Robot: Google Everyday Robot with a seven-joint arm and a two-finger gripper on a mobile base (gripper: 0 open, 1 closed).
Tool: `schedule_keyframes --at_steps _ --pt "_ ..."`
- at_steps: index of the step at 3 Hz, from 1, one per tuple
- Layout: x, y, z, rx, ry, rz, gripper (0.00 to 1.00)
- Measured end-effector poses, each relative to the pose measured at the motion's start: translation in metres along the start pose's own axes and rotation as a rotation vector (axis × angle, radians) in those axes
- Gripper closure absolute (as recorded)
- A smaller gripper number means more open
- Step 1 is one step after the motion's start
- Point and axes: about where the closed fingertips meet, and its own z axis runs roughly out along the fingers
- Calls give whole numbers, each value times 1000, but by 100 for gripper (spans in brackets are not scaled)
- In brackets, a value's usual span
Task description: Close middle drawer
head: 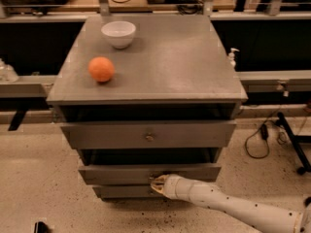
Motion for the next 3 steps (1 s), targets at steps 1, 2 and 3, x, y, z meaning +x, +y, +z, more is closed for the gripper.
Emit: schedule_keyframes --at_steps 1,2,3 --pt "0 1 0 0 0 0 100" --pt "0 -6 16 -10 -7 -5 100" --pt "-1 -6 16 -10 -7 -5 100"
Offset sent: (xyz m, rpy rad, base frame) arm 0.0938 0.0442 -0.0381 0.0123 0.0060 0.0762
